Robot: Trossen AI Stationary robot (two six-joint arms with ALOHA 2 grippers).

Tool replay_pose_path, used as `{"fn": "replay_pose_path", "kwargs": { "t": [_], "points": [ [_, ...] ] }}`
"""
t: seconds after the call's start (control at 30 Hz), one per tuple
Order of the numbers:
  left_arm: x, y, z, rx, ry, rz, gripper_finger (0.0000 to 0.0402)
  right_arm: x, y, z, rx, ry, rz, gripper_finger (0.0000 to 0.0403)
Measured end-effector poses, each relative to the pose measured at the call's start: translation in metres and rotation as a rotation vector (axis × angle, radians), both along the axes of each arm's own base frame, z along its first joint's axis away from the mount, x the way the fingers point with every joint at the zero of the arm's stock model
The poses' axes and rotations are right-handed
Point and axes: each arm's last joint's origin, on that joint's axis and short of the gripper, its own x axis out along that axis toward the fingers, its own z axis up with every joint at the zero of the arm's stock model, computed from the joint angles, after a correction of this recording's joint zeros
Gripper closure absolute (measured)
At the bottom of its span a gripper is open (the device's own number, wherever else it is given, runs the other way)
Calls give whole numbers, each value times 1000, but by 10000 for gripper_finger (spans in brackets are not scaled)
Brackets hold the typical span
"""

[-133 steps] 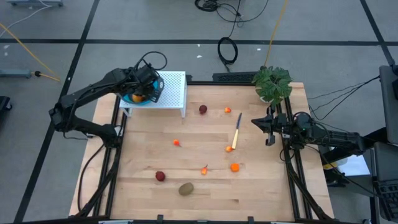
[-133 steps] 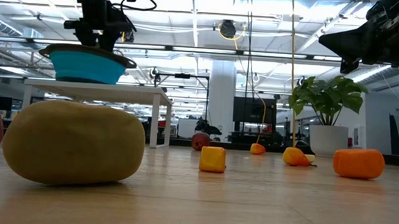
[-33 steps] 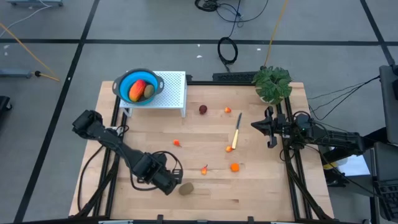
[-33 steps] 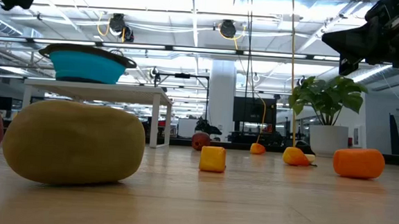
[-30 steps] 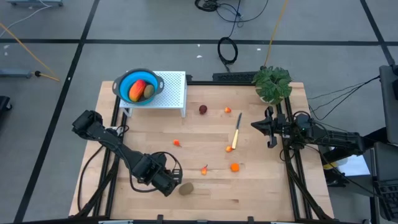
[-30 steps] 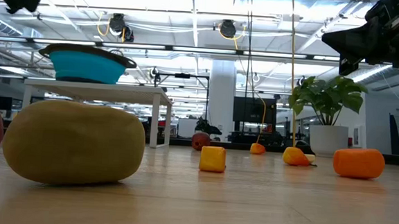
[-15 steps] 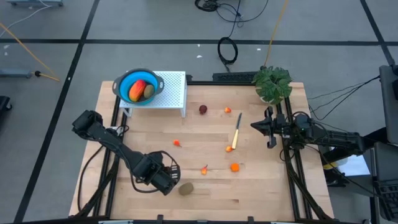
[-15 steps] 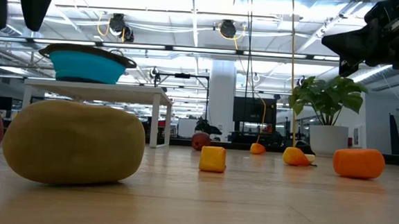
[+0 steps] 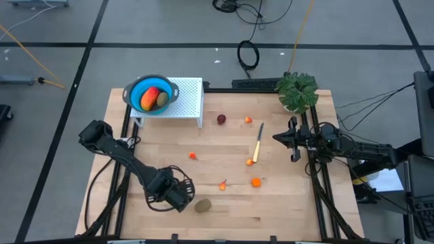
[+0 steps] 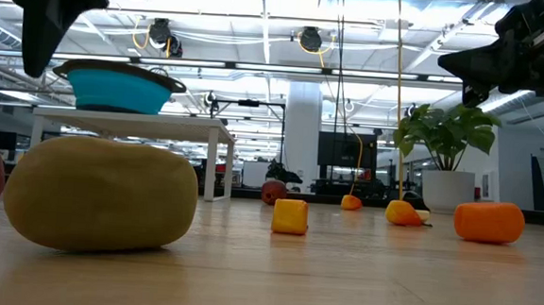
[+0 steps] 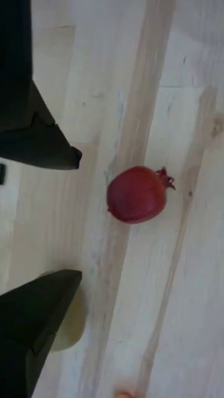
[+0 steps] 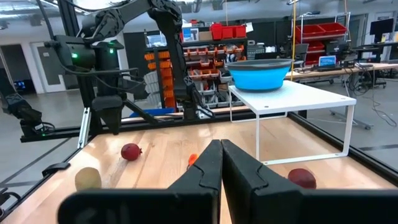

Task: Pick & Place Fruit
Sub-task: Put the red pomegranate into the blue strainer bowl on the shelf

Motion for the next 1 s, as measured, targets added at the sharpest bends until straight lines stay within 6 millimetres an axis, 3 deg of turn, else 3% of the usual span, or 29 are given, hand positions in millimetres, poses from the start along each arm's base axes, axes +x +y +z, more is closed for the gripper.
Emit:
{"fn": "replay_pose_path", "kwargs": {
  "t": [0.3, 0.6, 1.0],
  "points": [
    [-8, 4, -20, -4, 67, 12, 75, 0, 0, 0, 0, -2, 0, 403],
    [-6, 12, -51, -74, 22, 56, 74, 0, 0, 0, 0, -2, 0, 403],
    [-5, 28, -70, -96, 34, 98, 78, 0, 0, 0, 0, -2, 0, 403]
  ]
}}
